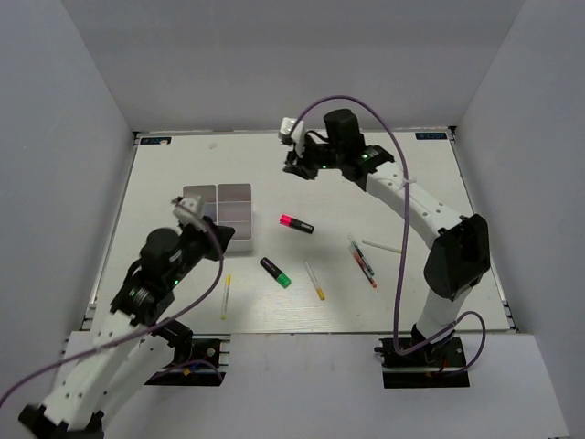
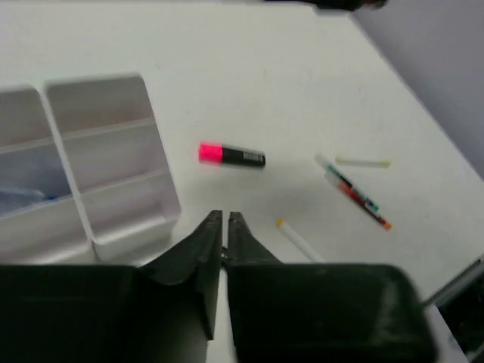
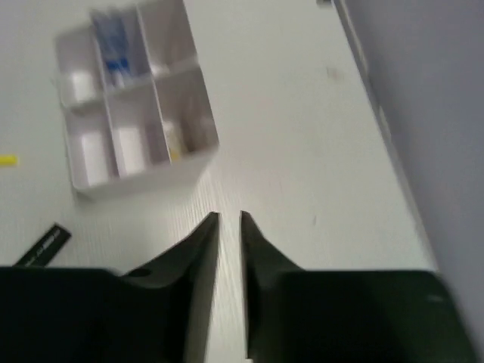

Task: Sort the stationery into containers
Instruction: Pick up the pen from the center of the board.

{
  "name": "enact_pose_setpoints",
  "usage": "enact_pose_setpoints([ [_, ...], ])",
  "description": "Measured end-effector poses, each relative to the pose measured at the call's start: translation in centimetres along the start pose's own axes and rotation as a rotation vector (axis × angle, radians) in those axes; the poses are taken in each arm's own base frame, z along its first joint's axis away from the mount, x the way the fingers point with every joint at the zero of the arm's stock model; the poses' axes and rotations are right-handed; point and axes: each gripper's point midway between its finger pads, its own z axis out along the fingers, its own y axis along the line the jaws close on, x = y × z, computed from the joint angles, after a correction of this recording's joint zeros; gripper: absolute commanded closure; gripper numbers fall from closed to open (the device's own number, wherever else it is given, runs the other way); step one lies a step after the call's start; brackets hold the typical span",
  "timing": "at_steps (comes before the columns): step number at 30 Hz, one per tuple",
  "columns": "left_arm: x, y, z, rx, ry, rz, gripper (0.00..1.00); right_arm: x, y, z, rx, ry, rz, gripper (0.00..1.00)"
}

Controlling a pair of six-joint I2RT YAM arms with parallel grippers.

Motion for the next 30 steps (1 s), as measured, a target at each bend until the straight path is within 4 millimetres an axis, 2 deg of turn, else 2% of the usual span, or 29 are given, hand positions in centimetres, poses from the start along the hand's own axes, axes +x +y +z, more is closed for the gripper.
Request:
enact_pose_setpoints([
  [1,1.3,0.0,1.2,-0.001,0.072,-0.004,0.85,1.7,-0.3,-1.1,0.023,0.044,0.018,0.54],
  [3,4.0,0.1,3.1,-0.001,0.205,-0.012,0.74,6.0,-0.9,-3.1,0.067,0.148,0.066,0.4],
  [4,5.3,0.2,3.9,0.001,0.268,-0.019,0.49,8.1,-1.0,-3.9,0.083,0.197,0.088,0.28],
  [5,6.6,0.3,4.6,0.0,0.323,-0.019,0.37,10.2,-0.7,-4.5,0.087,0.251,0.118,0.24],
  [7,8.8,0.4,5.0,0.0,0.414,-0.04,0.23,13.8,0.4,-5.3,0.081,0.35,0.165,0.22],
  [10,10.2,0.3,4.8,0.007,0.478,-0.059,0.19,16.9,1.6,-5.4,0.058,0.449,0.214,0.21],
  [13,10.0,0.1,4.5,0.016,0.474,-0.059,0.19,19.0,1.5,-4.6,0.044,0.52,0.243,0.21],
  [18,8.2,-0.1,3.6,0.022,0.402,-0.046,0.19,21.5,0.1,-1.7,0.029,0.589,0.264,0.21],
  [21,6.8,-0.2,3.1,0.022,0.347,-0.035,0.19,21.9,-2.2,1.0,0.038,0.604,0.25,0.21],
  [23,6.2,-0.2,2.8,0.02,0.32,-0.032,0.19,22.2,-2.8,2.2,0.034,0.613,0.236,0.21],
  [25,5.8,-0.2,2.7,0.016,0.303,-0.029,0.19,22.7,-2.2,2.9,0.012,0.634,0.222,0.19],
  [30,5.7,-0.1,2.6,0.013,0.299,-0.029,0.19,23.0,0.8,3.7,-0.055,0.683,0.198,0.19],
])
